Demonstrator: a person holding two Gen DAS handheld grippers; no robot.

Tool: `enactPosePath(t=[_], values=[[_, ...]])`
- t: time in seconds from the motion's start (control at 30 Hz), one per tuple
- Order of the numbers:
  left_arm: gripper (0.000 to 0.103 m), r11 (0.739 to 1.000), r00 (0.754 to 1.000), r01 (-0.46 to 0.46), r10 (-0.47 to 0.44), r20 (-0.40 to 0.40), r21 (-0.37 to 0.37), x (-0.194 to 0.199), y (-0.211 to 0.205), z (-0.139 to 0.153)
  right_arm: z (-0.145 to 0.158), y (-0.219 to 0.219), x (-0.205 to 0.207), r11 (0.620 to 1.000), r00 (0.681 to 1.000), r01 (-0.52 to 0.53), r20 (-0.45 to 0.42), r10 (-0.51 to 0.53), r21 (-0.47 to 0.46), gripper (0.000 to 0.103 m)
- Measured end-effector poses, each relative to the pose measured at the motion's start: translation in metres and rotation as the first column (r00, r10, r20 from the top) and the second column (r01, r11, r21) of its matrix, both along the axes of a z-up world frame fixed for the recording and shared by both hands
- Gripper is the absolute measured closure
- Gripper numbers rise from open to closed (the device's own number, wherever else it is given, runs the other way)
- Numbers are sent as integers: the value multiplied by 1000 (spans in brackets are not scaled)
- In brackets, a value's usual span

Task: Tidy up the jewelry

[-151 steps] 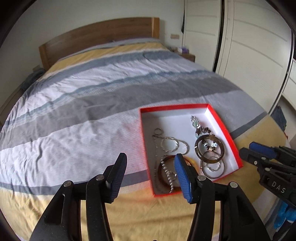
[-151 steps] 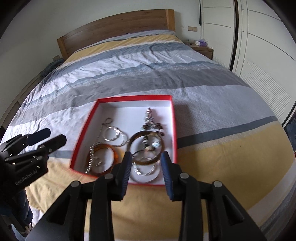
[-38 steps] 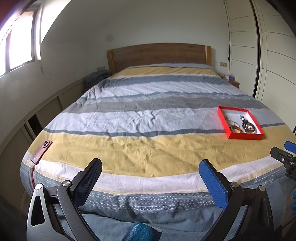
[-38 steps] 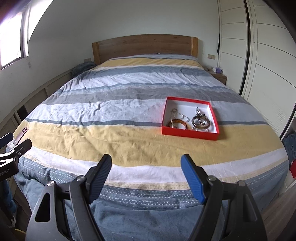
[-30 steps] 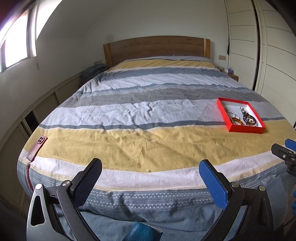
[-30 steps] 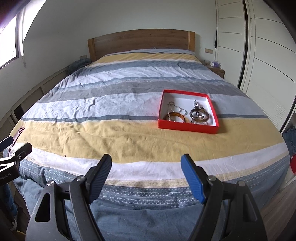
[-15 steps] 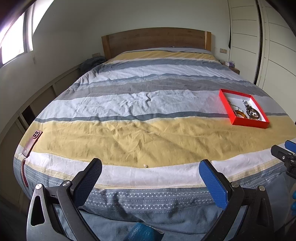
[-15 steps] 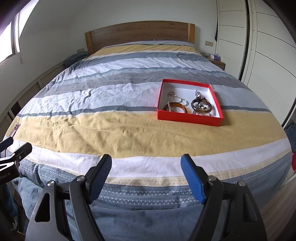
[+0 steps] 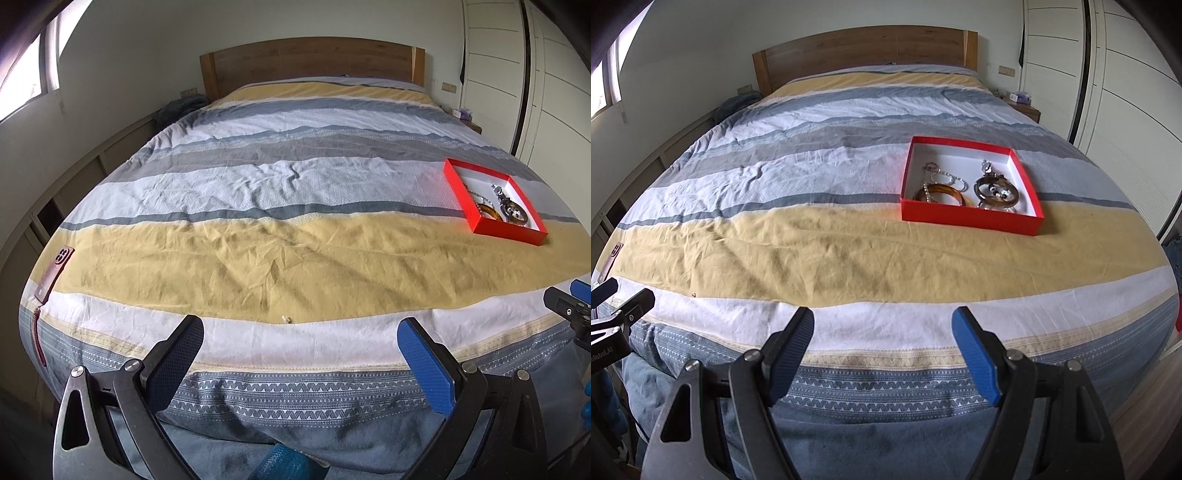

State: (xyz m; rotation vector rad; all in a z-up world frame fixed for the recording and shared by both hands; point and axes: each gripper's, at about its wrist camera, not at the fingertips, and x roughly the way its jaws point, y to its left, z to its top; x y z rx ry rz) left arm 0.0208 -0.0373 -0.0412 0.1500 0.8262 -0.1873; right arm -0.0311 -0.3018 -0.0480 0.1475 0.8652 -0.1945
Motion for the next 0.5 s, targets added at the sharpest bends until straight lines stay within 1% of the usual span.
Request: enactPosePath(t=[0.5], values=[[0,1000,999,-5,5,-37,-6,12,4,-14,-15,1,13,1000,999,-8,-52,8,-5,27]])
